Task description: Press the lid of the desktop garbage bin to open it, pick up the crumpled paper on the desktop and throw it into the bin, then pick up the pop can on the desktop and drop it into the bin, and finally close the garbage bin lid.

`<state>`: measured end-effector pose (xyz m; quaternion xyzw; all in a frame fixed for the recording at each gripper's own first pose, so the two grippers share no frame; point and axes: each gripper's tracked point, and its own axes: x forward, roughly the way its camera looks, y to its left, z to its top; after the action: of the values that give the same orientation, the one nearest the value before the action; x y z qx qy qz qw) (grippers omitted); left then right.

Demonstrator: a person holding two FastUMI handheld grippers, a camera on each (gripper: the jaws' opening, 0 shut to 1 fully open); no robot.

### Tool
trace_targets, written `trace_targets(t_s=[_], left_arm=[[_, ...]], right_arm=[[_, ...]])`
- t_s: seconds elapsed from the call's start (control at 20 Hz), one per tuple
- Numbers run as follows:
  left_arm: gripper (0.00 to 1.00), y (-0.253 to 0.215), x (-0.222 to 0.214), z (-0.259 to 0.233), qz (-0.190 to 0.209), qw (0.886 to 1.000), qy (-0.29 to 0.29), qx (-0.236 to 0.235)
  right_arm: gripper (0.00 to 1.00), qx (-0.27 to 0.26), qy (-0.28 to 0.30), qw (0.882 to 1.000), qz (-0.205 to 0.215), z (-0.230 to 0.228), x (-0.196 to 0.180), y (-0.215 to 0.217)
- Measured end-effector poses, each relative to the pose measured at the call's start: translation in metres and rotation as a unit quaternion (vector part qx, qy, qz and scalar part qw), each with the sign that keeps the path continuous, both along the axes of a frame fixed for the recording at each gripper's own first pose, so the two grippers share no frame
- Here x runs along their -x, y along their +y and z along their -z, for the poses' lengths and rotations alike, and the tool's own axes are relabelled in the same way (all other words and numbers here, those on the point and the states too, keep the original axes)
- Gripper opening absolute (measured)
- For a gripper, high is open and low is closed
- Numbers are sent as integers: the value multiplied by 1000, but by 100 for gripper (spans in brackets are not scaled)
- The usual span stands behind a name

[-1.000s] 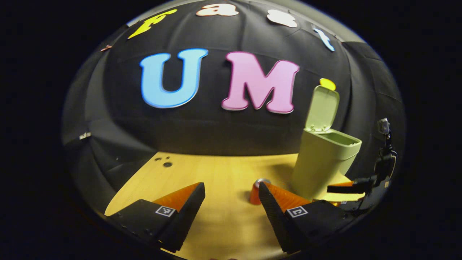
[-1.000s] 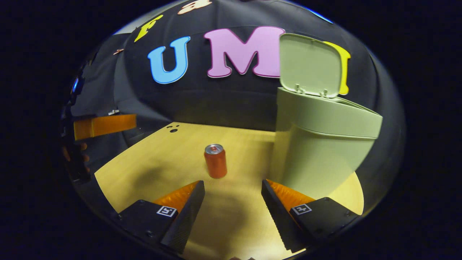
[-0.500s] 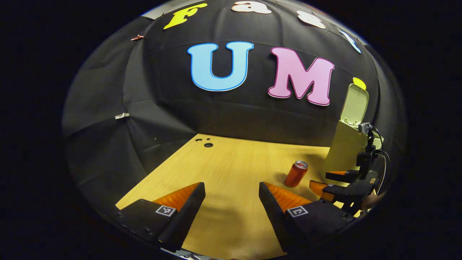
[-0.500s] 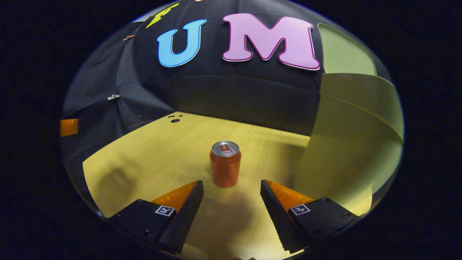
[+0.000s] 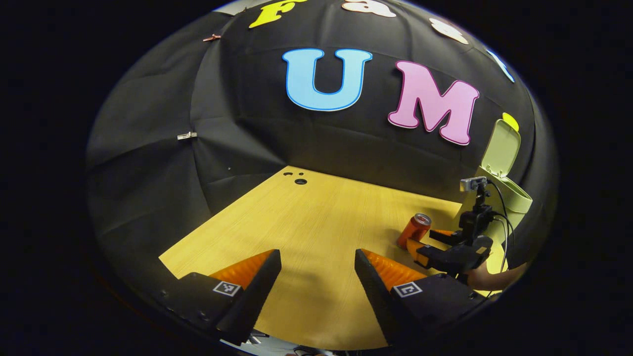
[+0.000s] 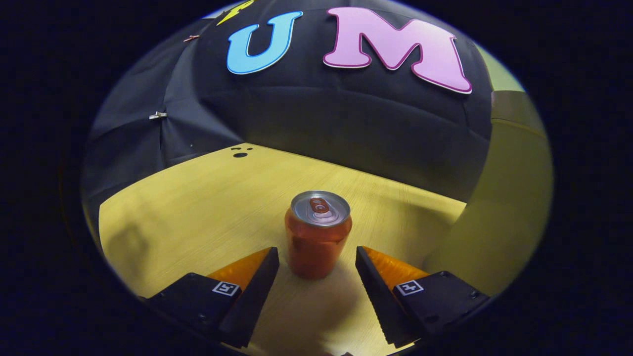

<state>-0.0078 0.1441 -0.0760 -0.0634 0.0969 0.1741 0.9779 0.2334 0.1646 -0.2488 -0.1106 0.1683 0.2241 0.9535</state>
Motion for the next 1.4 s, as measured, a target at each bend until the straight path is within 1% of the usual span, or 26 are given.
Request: trace_targets(t_s=[0.25, 0.45, 0.6, 0.7, 0.75, 0.85, 1.05, 1.15, 1.3, 1.4], left_arm=[[96, -2, 2, 8, -11, 1000, 10, 6], [96, -4, -1, 14, -13, 1000, 16, 10], [96, -11, -5, 14, -5, 1000, 14, 22], [96, -15, -8, 11, 0, 1000, 12, 19], [96, -15, -9, 10, 2, 1000, 13, 15], [96, -17, -9, 9, 7, 1000, 13, 7], [96, -20, -8, 3, 12, 1000, 6, 8], [96, -26, -7, 0, 22, 1000, 8, -4], [96, -38, -9, -13, 49, 998, 2, -36], [96, -45, -14, -19, 66, 997, -5, -39]], right_arm=[[98, -8, 1, 1000, 10, 6, -25, 12], [98, -14, 2, 1000, 8, 5, -34, 20], [98, -12, 16, 1000, 8, 13, -33, 24], [95, -10, 18, 1000, 11, 12, -33, 26], [85, -11, 19, 1000, 10, 10, -31, 26], [83, -13, 19, 1000, 9, 3, -27, 26], [81, 0, 1, 1000, 8, -26, -22, 18], [81, 5, -1, 1000, 8, -48, -17, 11], [81, -4, -24, 1000, 4, -97, -8, 2], [81, -7, -44, 999, 0, -132, -1, -4]])
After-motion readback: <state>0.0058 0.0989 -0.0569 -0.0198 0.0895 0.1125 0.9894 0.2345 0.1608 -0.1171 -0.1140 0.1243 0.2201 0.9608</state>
